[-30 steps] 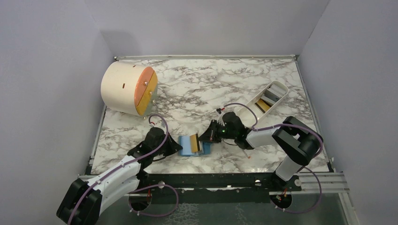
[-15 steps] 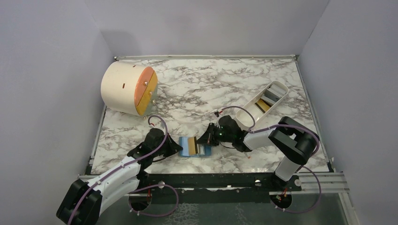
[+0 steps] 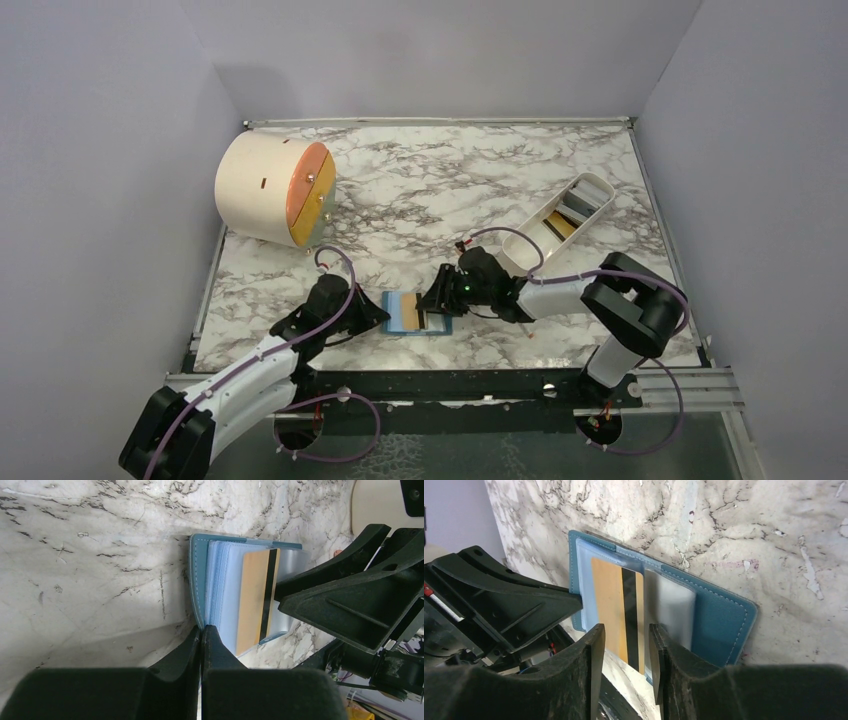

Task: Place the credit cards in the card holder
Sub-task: Insert the credit card into the card holder.

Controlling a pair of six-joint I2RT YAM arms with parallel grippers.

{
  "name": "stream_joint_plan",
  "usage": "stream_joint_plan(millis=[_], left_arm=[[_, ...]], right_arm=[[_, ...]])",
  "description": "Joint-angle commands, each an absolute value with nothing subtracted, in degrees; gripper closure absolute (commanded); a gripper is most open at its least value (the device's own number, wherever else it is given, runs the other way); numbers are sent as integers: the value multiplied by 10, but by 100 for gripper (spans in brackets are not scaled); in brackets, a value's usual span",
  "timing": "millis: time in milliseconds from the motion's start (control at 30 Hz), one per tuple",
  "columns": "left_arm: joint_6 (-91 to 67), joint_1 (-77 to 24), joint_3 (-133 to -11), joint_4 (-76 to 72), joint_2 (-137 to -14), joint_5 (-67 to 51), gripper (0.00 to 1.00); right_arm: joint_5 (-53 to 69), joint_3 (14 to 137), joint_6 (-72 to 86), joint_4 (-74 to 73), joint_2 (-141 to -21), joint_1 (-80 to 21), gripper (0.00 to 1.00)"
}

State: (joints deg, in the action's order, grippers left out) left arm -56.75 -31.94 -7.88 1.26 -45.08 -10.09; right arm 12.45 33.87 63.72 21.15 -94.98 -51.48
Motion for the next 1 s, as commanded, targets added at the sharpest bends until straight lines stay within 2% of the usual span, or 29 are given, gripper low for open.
stream_joint_plan(millis=[0,200,567,667,833,967], left_arm=[[-570,-319,-70,19,-438,-110,100],[-572,-319,-68,18,-434,-112,100],[-580,-319,-63,12,-430,-117,100],[-578,-320,-65,11,-429,-118,100],[-569,-319,-73,24,-425,-118,100],[-572,-319,-68,20,-422,-118,100]], right_arm=[[89,361,612,138,-937,-527,61],[86,385,596,115,-943,-538,62],[77,405,635,148,-980,-570,70],[72,428,617,113,-988,-571,69],[3,432,589,34,-929,-571,63],[6,444,573,18,-925,-571,63]])
